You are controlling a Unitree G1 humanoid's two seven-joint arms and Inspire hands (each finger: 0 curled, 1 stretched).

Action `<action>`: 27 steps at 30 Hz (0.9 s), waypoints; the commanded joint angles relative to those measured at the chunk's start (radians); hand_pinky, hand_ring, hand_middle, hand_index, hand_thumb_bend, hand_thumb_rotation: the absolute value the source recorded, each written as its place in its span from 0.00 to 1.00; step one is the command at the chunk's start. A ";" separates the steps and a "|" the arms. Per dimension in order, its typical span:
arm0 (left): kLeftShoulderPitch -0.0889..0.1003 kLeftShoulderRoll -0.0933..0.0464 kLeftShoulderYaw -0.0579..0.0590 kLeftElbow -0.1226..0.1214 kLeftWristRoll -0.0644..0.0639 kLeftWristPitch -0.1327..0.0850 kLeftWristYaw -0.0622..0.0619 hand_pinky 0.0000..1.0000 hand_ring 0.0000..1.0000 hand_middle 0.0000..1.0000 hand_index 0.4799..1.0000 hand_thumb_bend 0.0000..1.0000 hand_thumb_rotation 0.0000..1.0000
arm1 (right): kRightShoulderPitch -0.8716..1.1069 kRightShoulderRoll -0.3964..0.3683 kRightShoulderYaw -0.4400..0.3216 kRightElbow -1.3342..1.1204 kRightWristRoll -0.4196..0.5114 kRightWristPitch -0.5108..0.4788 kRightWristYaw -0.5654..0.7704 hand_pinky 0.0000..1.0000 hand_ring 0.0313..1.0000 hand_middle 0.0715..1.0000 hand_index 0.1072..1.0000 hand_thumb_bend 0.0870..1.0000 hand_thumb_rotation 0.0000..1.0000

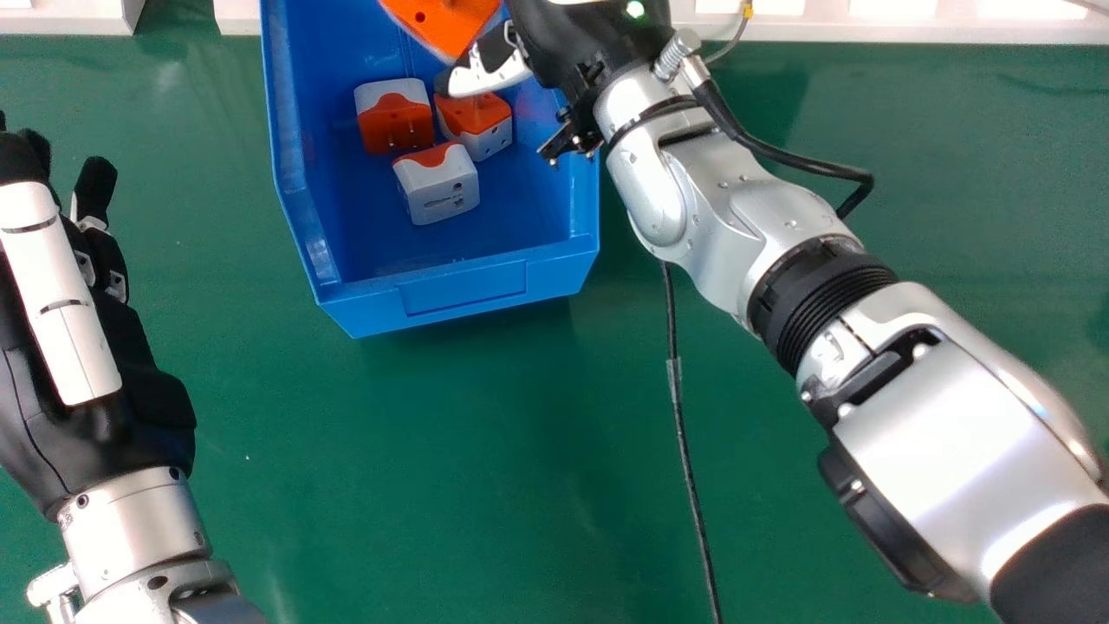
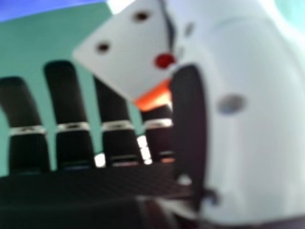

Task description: Pick all objects and put in blue box

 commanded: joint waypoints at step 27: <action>0.033 -0.048 -0.012 -0.017 0.021 -0.018 0.005 0.91 0.99 1.00 1.00 0.62 0.77 | 0.371 -0.148 -0.075 -0.556 0.097 -0.153 -0.098 1.00 1.00 1.00 1.00 1.00 0.98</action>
